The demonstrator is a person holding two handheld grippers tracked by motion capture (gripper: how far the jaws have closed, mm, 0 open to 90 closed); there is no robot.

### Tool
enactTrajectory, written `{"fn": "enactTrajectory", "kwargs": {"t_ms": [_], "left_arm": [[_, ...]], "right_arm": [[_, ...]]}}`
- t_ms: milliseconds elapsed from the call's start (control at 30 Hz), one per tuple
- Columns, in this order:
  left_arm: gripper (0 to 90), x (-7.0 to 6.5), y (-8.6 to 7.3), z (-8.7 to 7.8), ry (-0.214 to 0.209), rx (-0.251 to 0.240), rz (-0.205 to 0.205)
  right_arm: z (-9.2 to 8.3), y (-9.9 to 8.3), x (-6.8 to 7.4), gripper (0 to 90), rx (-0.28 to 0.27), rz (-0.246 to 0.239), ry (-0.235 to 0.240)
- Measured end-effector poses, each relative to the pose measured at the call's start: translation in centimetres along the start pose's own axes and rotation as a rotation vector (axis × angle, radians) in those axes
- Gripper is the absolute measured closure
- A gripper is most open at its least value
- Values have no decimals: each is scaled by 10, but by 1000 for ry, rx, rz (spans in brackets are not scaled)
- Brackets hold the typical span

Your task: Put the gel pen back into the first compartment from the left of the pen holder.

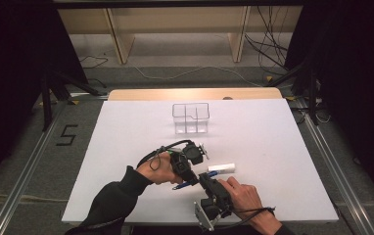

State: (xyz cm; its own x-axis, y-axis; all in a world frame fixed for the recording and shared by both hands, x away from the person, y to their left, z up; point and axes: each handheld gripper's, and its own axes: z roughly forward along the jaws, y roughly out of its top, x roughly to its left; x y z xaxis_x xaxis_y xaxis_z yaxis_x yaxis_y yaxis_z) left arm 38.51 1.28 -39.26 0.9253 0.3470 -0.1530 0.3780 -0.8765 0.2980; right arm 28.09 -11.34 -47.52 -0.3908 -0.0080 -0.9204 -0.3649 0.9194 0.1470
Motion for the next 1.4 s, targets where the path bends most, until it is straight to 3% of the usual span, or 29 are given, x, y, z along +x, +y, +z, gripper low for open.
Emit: {"fn": "enactTrajectory", "kwargs": {"t_ms": [167,400,500,600,700,900,933,967,1000,1100,1133,1167,1267,1300,1333,1400], "left_arm": [[786,0,0,2,0,1,-2],[769,0,0,2,-21,14,-5],[659,0,-1,2,-42,-2,-20],[515,-2,-3,-3,-25,-18,-20],[391,-4,-6,-12,-4,-62,-24],[306,-4,-12,-23,34,-164,-37],[296,-4,-14,-24,47,-181,-40],[282,-4,-16,-25,50,-200,-46],[273,-4,-19,-27,58,-224,-55],[250,-1,-28,-32,79,-309,-82],[238,-1,-28,-32,79,-309,-82],[226,1,-36,-37,116,-369,-90],[210,6,-50,-41,142,-489,-109],[210,7,-54,-42,152,-533,-123],[207,7,-54,-42,152,-533,-123],[204,10,-66,-43,196,-611,-156]], "right_arm": [[0,0,4,788,25,-8,21],[-1,0,4,796,18,-30,24],[-2,-1,5,797,15,-30,16],[-2,-2,3,797,9,-37,12],[-2,-5,4,797,21,-12,16],[-1,-10,-1,797,22,-11,9],[-1,-12,-1,797,17,-2,2],[-3,-13,1,797,56,44,23],[-2,-14,-3,797,29,4,10],[-1,-17,-3,796,31,19,3],[-1,-19,-4,797,35,27,2],[-1,-20,-5,796,41,32,7],[-1,-24,-7,796,52,67,10],[0,-26,-10,796,53,57,4],[0,-27,-11,797,56,69,1],[1,-31,-16,796,65,85,-3]]}}
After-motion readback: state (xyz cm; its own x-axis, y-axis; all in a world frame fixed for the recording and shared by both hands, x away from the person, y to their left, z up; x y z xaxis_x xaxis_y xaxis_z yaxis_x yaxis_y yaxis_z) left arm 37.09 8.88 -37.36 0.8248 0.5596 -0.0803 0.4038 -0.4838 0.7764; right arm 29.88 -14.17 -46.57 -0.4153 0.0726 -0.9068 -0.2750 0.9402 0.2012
